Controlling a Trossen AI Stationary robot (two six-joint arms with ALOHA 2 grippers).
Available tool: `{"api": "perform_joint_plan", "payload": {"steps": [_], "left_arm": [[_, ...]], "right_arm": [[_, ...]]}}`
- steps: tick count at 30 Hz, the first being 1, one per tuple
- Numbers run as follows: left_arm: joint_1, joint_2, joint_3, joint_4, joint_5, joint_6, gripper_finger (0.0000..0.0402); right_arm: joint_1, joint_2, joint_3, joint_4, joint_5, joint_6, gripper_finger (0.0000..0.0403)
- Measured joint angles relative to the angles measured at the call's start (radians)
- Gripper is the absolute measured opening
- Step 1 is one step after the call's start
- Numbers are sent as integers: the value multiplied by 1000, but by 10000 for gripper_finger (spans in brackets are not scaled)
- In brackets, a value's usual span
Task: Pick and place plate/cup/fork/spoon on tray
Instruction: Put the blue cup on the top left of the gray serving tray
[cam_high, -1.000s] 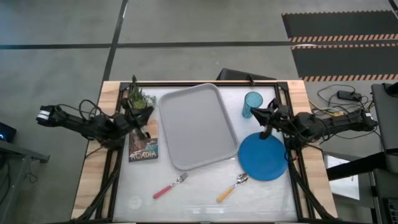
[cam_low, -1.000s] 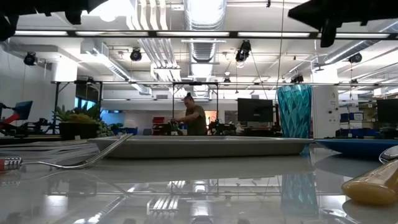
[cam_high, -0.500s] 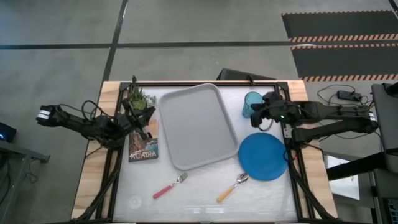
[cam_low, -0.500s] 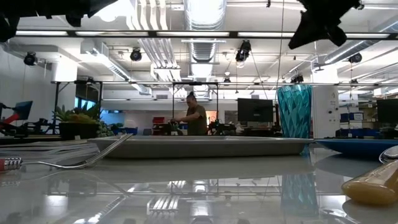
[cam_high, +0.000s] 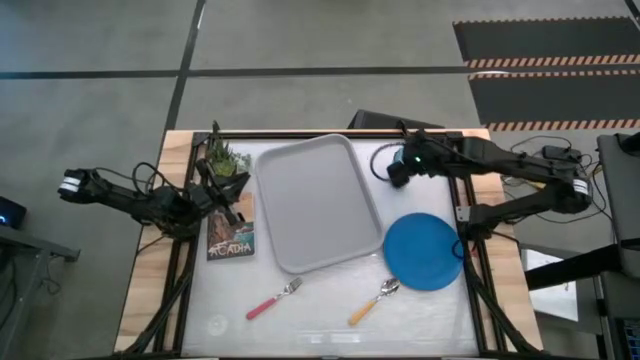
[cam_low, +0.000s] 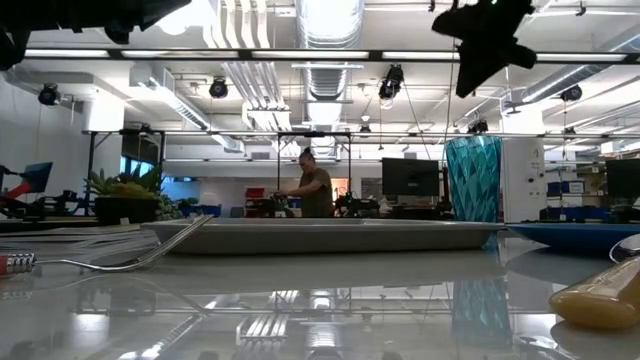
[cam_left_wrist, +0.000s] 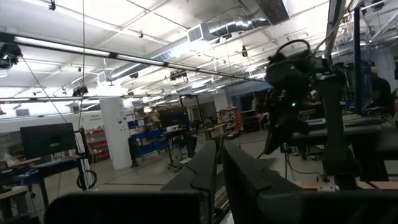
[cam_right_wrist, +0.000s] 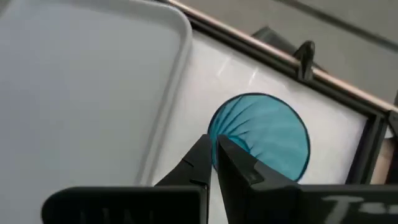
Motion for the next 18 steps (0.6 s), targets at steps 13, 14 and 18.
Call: {"api": "perform_joint_plan", "payload": {"steps": [13,14,18], "left_arm": [[0,0,-1,0,0,0,11],[0,-1,-3,1,0,0,11],[0,-2,-11,0,0,0,11]], "right_arm": [[-162,127,19,-2,-191,-119,16],[-167,127,19,-2,-204,-118,21],[-170,125,19,-1,-212,-109,67]]}}
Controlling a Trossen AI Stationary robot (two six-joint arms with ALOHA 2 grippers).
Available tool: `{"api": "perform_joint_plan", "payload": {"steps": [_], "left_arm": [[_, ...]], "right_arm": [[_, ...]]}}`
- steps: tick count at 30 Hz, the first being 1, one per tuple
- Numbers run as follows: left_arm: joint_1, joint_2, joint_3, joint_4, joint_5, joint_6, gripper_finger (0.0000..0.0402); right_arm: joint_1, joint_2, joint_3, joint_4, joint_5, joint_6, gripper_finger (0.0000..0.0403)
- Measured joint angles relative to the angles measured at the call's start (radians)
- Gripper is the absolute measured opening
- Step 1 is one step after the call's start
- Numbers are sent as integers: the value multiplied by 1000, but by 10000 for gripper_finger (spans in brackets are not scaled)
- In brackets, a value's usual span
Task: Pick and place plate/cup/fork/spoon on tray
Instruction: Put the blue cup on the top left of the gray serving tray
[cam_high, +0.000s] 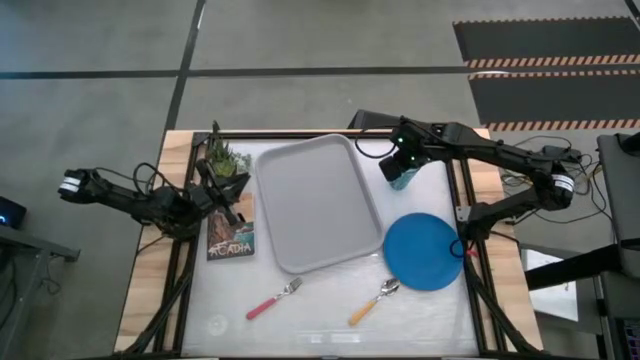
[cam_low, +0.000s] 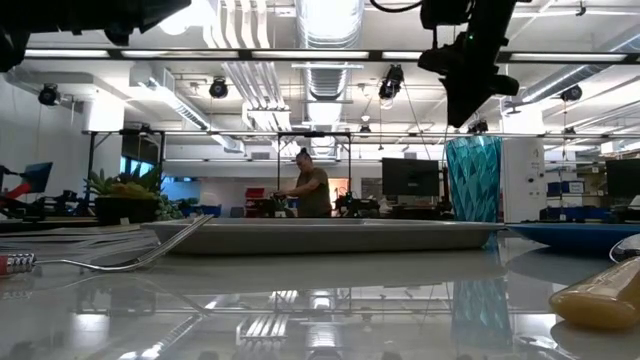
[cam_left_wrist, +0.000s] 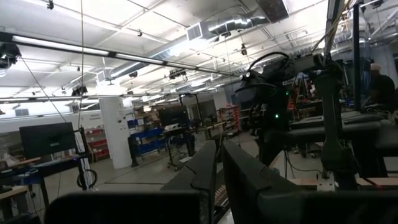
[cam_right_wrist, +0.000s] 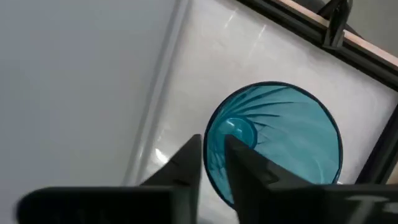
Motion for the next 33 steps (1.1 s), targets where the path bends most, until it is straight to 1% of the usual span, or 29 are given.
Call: {"api": "perform_joint_plan", "payload": {"steps": [4,7,10,13,15,18,21,25,26,30,33], "left_arm": [[0,-8,-3,0,0,0,11],[0,-11,-3,1,0,0,11],[0,-10,-3,2,0,0,11],[0,-13,-4,2,0,0,11],[0,-12,-4,2,0,0,11],[0,-12,-4,2,0,0,11],[0,-16,-4,-1,0,0,11],[0,-17,-4,-1,0,0,11],[0,-17,-4,-1,0,0,11],[0,-17,-4,-1,0,0,11],[0,-17,-4,-1,0,0,11]], "right_arm": [[1,7,-2,2,55,-3,133],[1,30,-10,1,59,-15,173],[2,60,-11,2,58,-26,197],[2,94,-11,2,59,-33,201],[2,116,-11,1,58,-39,194],[2,142,-5,-1,37,-39,165],[2,155,2,-7,31,-35,116],[2,166,12,-25,31,-36,34],[2,165,17,-32,31,-37,22],[1,160,48,-58,32,-40,12],[2,153,96,-72,41,-55,10]]}}
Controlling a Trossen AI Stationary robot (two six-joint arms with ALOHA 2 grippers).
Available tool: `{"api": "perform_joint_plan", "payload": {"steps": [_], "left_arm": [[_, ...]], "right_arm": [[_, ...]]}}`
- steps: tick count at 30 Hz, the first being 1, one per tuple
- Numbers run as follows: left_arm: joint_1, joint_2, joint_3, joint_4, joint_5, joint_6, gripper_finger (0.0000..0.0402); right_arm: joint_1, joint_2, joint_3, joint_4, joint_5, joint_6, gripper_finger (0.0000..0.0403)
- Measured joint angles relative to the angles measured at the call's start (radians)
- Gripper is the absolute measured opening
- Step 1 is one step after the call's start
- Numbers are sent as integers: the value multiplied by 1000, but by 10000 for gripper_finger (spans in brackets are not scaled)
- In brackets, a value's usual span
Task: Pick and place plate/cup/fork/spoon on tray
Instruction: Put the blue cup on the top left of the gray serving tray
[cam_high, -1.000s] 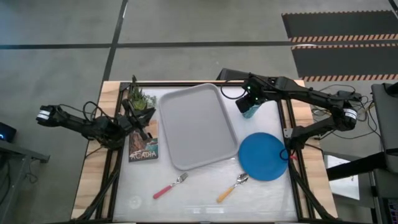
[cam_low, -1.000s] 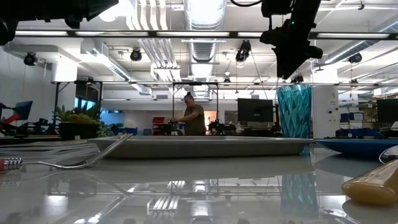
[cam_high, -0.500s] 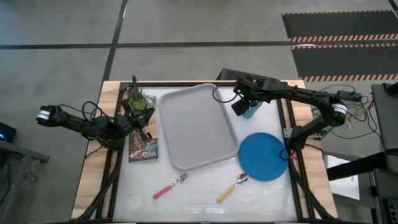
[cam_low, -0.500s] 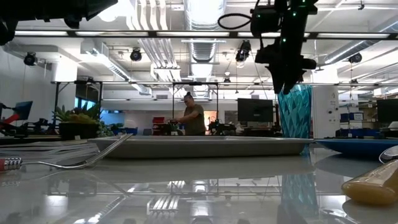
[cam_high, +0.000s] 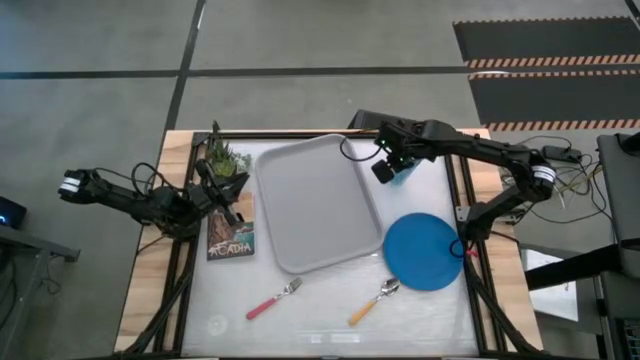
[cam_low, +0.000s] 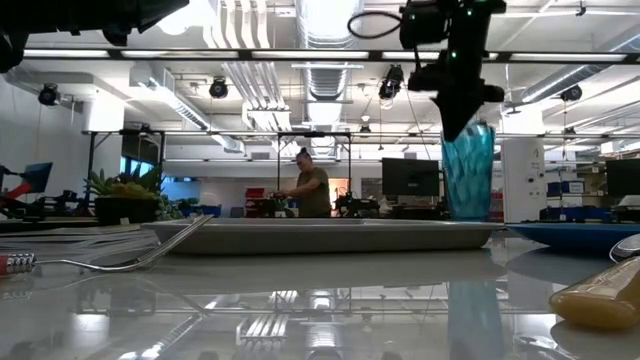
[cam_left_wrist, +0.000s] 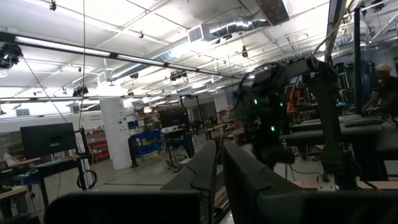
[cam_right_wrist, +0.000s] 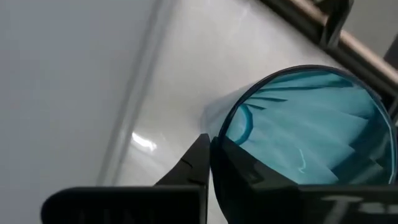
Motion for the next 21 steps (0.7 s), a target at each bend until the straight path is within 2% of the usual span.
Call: {"api": "perform_joint_plan", "payload": {"steps": [9,21], "left_arm": [[0,0,0,0,0,0,11],[0,0,0,3,0,18,11]], "right_arm": [[0,46,173,21,0,-84,9],[2,321,475,35,-14,-261,9]]}}
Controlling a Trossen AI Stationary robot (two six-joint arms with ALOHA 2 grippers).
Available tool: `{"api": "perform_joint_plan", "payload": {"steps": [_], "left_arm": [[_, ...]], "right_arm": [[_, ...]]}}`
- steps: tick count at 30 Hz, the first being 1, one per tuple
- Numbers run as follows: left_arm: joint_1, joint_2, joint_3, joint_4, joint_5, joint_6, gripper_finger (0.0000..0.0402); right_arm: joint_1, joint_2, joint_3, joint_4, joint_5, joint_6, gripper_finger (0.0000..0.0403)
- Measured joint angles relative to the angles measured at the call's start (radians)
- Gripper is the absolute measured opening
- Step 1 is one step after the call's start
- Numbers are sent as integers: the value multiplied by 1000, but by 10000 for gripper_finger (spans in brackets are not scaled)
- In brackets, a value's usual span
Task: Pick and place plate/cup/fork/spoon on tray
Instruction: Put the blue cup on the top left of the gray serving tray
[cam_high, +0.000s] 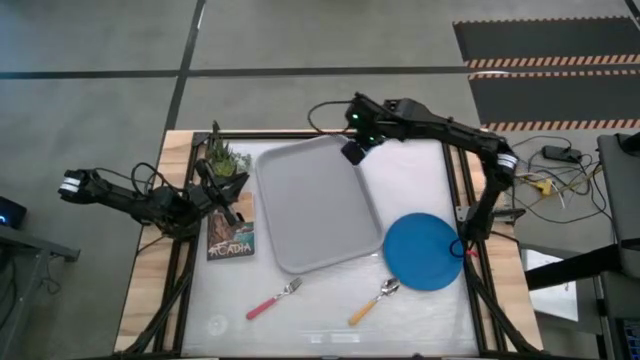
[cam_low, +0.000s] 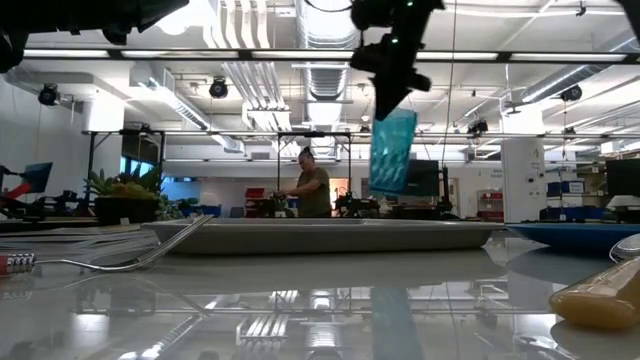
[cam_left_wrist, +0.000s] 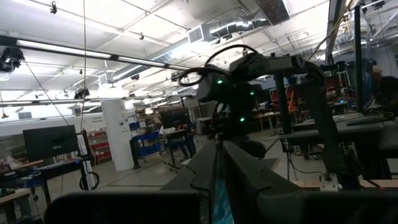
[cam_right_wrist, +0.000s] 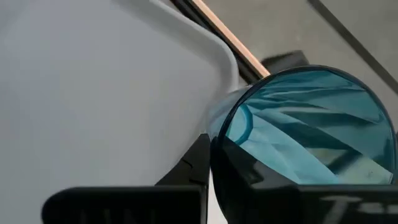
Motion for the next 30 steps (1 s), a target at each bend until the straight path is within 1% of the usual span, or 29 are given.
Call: {"api": "perform_joint_plan", "payload": {"steps": [4,7,11,15,22,30], "left_arm": [[0,0,0,0,0,0,11],[0,0,0,0,0,0,11],[0,0,0,0,0,1,11],[0,0,0,-1,0,1,11],[0,0,0,-3,0,1,11],[0,0,0,-2,0,1,11]], "right_arm": [[0,103,128,-8,-49,-51,9],[0,176,217,-26,-51,-84,9],[0,266,307,-57,-73,-120,9],[0,338,377,-107,-73,-146,9],[0,406,410,-112,-73,-175,9],[-2,418,410,-104,-73,-219,9]]}}
